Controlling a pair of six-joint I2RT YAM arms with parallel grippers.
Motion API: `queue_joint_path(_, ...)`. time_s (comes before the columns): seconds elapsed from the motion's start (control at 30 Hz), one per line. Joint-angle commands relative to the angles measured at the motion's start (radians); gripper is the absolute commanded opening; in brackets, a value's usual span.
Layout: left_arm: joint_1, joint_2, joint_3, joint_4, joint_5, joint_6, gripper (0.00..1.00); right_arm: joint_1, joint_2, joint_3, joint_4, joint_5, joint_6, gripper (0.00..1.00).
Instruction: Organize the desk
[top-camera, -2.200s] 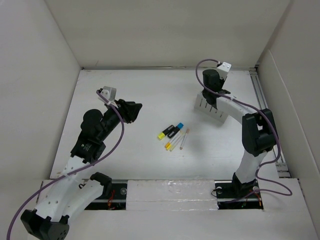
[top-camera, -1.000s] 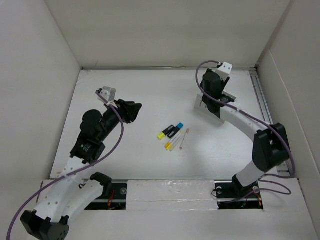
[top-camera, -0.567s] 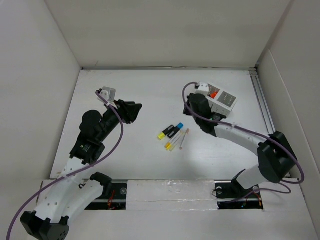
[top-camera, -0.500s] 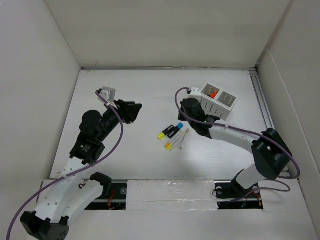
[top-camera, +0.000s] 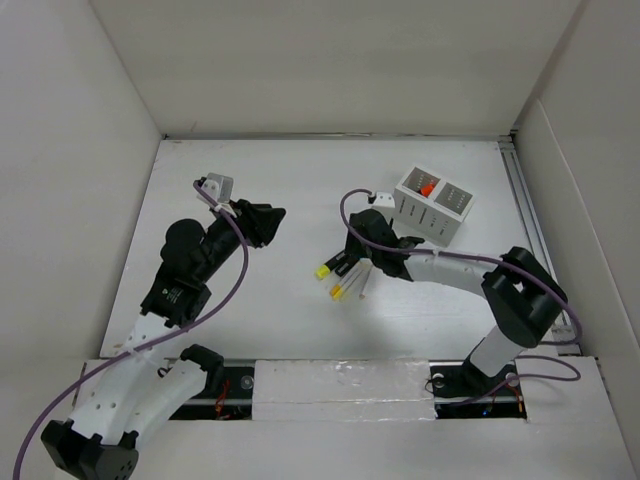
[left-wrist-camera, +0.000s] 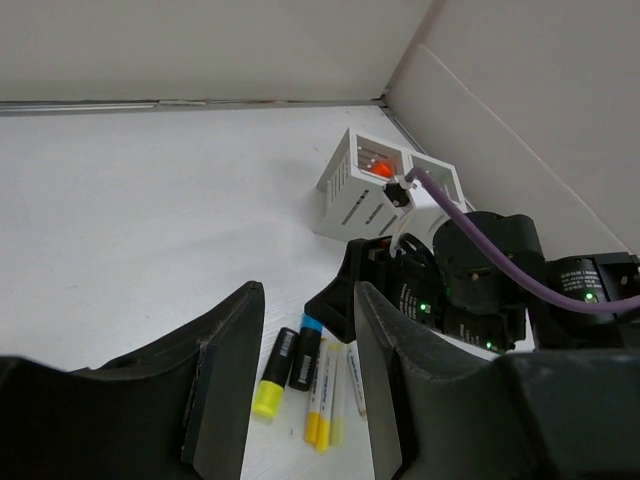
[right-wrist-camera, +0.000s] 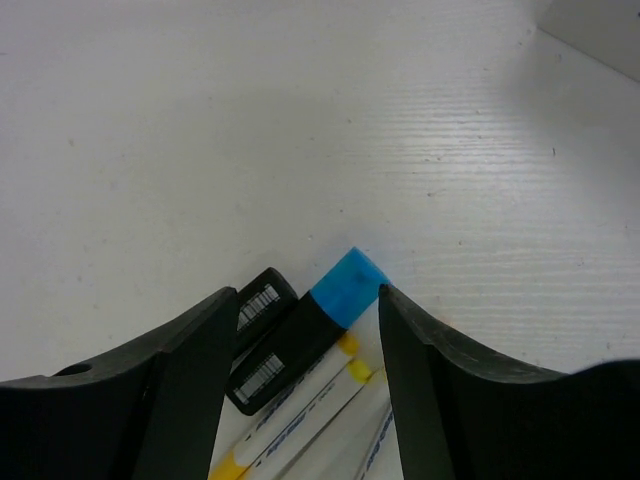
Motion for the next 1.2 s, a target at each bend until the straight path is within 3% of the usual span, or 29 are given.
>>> queue_joint_path(0.0, -0.007, 0.004, 0.016, 0.043, 0.019, -0.008, 0.38, -0.017, 0.046, 0.022, -0.027, 0.019, 0.034, 0.63)
queue_joint_path(0.77, -0.007, 0.007, 0.016, 0.049, 0.016, -0.007, 0.38, -0.046, 0.272, 0.134, -0.021, -0.044, 0.029, 0.59)
queue_joint_path(0.9, -0.007, 0.033, 0.024, 0.043, 0.022, -0.005, 0.38, -0.037, 0.278, 0.143, -0.018, -0.050, 0.023, 0.46)
queue_joint_path(1.17, -0.007, 0.037, 0.024, 0.043, 0.023, -0.005, 0.38, -0.028, 0.278, 0.145, -0.024, -0.023, 0.025, 0.49)
